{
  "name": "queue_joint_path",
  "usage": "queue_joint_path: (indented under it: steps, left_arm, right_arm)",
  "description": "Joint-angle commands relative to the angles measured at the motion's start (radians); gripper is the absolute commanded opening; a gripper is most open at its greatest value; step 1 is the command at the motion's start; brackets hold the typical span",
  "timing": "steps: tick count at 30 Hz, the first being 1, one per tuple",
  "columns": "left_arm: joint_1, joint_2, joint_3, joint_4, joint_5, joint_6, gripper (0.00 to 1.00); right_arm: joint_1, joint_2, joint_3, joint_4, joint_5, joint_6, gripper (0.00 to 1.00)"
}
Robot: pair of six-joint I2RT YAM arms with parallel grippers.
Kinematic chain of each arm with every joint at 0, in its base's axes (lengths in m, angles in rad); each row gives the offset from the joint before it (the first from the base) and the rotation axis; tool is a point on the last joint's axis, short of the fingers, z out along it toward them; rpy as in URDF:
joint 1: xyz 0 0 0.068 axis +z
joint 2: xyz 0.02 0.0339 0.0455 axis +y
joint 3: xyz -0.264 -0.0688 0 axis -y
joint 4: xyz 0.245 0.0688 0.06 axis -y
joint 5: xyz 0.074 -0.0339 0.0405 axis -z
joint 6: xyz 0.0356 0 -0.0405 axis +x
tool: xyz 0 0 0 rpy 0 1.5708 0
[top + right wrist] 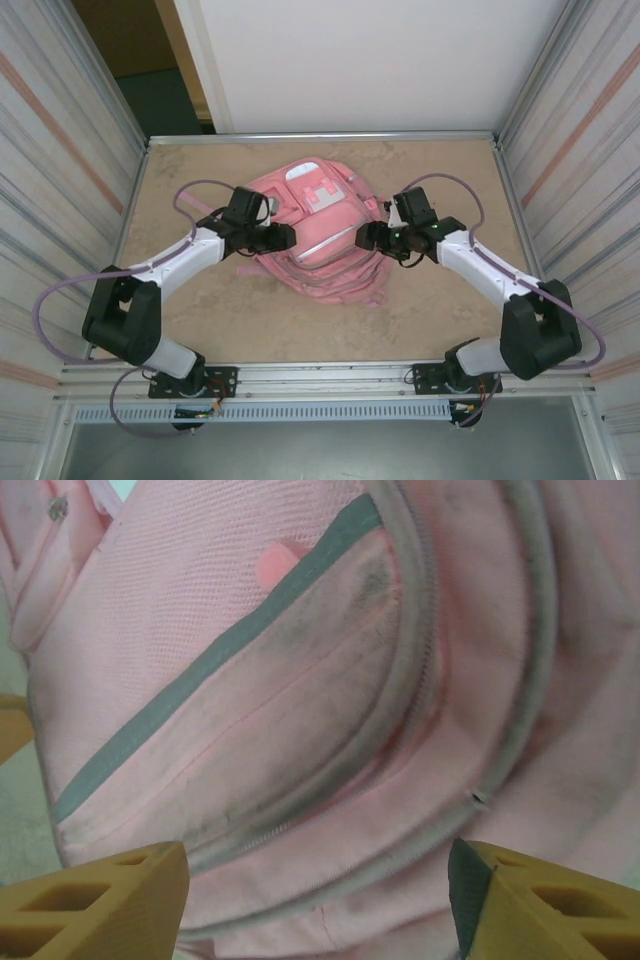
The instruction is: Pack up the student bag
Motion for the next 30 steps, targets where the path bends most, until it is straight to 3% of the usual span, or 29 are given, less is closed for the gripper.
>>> queue_joint_path:
  steps: [1, 4, 7, 9, 17, 20, 23, 24, 27, 30]
  left_arm:
    - [-0.001, 0.039, 0.026, -0.002, -0.026, -0.066, 0.39]
    - [-0.002, 0.042, -0.016, 0.045, -0.020, -0.099, 0.29]
    - [-0.001, 0.026, -0.033, 0.055, -0.003, -0.114, 0.10]
    - [-0.001, -0.003, -0.053, 0.051, -0.004, -0.134, 0.00]
    - [-0.026, -0.144, -0.184, 0.121, 0.055, -0.294, 0.00]
    - [-0.042, -0.176, -0.209, 0.152, 0.020, -0.368, 0.00]
    - [-0.045, -0.186, -0.226, 0.200, 0.010, -0.476, 0.00]
    - [-0.047, -0.187, -0.232, 0.221, 0.007, -0.518, 0.00]
    - [-0.053, -0.182, -0.243, 0.284, 0.005, -0.577, 0.00]
    - [-0.055, -0.174, -0.213, 0.264, -0.005, -0.602, 0.00]
  right_arm:
    - [0.006, 0.052, 0.029, 0.076, 0.078, 0.080, 0.60]
    - [0.016, 0.110, 0.027, 0.157, 0.071, 0.108, 0.44]
    - [0.026, 0.181, 0.066, 0.207, 0.050, 0.096, 0.23]
    - [0.035, 0.225, 0.115, 0.198, 0.056, 0.070, 0.19]
    - [0.021, 0.453, 0.312, 0.295, 0.043, -0.090, 0.14]
    - [-0.009, 0.551, 0.417, 0.318, 0.019, -0.092, 0.19]
    - [-0.040, 0.593, 0.487, 0.320, 0.003, -0.050, 0.34]
    - [-0.045, 0.577, 0.489, 0.315, 0.021, -0.040, 0.43]
    - [-0.017, 0.472, 0.438, 0.272, 0.212, -0.034, 0.60]
    - [0.044, 0.305, 0.310, 0.216, 0.372, -0.022, 0.63]
